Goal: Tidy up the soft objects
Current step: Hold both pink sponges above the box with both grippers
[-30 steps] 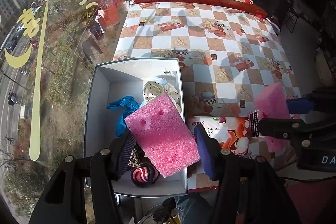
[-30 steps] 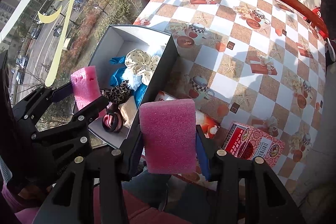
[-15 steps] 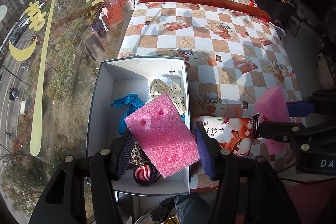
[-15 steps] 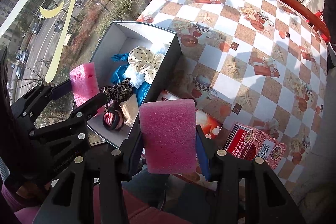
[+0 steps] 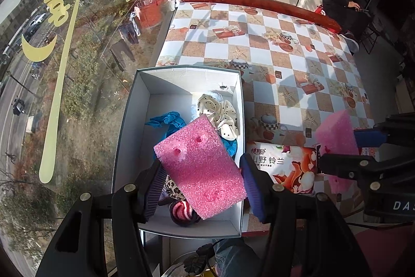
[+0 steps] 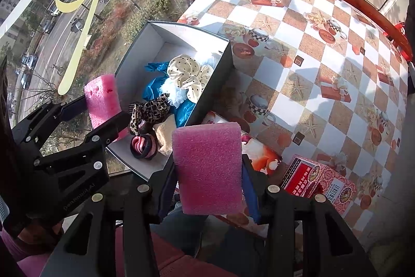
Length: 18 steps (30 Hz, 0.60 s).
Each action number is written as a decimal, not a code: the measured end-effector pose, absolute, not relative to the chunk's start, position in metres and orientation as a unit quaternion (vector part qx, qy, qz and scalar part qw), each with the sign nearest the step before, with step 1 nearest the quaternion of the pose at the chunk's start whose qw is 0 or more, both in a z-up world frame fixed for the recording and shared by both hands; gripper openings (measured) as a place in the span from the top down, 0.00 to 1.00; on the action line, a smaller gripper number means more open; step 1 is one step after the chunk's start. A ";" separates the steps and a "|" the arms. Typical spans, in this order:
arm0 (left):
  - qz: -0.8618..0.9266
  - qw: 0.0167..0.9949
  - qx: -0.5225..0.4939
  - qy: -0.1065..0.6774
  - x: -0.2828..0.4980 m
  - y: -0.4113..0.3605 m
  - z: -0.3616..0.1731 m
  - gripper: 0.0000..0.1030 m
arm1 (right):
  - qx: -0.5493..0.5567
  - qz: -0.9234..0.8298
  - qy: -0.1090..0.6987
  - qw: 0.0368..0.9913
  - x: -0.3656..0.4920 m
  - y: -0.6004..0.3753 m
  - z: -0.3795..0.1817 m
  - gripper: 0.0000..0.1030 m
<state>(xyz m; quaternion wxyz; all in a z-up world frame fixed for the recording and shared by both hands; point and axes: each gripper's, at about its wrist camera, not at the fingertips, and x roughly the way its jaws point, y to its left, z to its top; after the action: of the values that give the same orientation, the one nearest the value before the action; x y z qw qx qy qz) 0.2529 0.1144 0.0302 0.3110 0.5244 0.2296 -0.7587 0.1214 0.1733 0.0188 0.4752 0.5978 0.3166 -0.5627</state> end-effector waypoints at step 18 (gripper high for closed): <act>-0.750 0.333 0.511 0.256 0.274 0.100 0.027 0.41 | 0.589 -0.549 0.342 0.484 0.139 0.155 0.017 0.54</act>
<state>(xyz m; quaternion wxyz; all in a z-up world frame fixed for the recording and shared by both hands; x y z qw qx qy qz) 0.2745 0.1000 0.0266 0.3328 0.5113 0.2561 -0.7498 0.1390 0.1551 0.0168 0.4842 0.5889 0.3421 -0.5493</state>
